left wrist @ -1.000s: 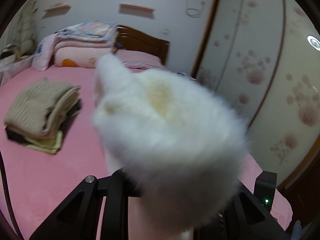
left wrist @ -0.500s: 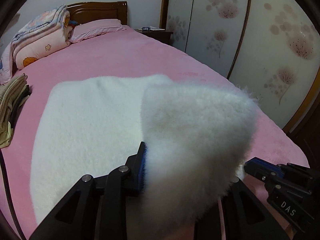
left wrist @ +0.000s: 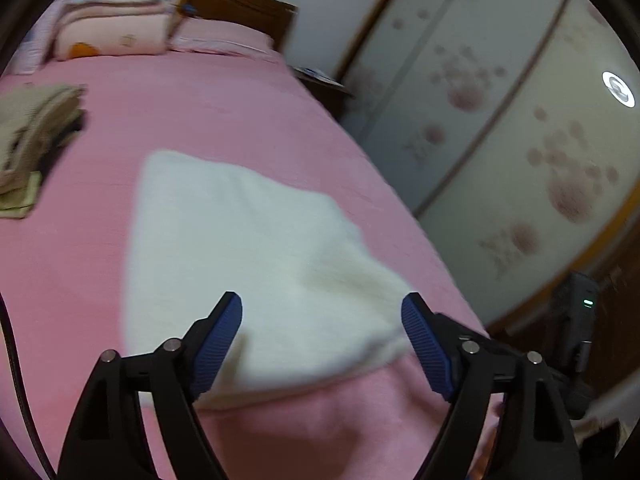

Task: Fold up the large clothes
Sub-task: 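Fold the lifted edge over the bundle with the left gripper and release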

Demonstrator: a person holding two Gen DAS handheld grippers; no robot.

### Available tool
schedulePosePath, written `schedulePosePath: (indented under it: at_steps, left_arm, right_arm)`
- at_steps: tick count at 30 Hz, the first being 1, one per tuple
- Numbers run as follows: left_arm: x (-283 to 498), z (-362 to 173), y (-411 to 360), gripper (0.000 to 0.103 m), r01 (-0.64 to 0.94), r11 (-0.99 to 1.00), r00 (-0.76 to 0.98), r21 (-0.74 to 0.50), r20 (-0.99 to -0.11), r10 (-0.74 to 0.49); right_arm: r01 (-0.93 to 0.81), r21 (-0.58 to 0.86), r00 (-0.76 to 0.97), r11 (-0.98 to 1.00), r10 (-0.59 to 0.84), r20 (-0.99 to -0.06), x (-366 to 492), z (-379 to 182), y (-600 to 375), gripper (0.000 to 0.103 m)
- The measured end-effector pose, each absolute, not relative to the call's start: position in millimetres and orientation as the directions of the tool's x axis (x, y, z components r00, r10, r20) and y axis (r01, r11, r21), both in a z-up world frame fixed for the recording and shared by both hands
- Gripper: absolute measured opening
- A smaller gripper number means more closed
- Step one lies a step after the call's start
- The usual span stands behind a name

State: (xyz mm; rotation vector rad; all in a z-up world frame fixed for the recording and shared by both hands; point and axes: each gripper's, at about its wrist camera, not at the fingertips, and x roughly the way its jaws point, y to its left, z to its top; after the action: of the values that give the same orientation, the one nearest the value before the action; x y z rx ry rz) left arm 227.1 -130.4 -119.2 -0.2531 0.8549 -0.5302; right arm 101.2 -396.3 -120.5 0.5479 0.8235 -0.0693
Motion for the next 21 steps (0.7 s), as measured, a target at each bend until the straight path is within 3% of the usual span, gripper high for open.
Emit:
schedulePosePath:
  at_steps: [3, 5, 7, 14, 21]
  left_arm:
    - [235, -134, -96, 0.085, 0.221, 0.914, 0.58, -0.341, -0.708, -0.404]
    - [241, -148, -81, 0.085, 0.168, 0.934, 0.575, -0.316, -0.738, -0.353]
    - [244, -165, -64, 0.085, 0.121, 0.936, 0.564, -0.329, -0.754, -0.338]
    - [247, -197, -46, 0.085, 0.078, 0.929, 0.524, -0.361, -0.779, -0.346]
    - [279, -197, -62, 0.085, 0.134, 0.924, 0.516, -0.358, -0.771, -0.373]
  right_arm:
    - [0.218, 0.539, 0.704, 0.814, 0.251, -0.664, 108, -111, -394, 0.055]
    - [0.187, 0.605, 0.698, 0.774, 0.329, -0.636, 118, -111, -391, 0.068]
    - [0.175, 0.652, 0.667, 0.738, 0.399, -0.63, 134, -116, -387, 0.075]
    - [0.207, 0.656, 0.547, 0.726, 0.47, -0.693, 179, -136, -370, 0.075]
    - [0.207, 0.521, 0.447, 0.828, 0.394, -0.803, 230, -153, -360, 0.074]
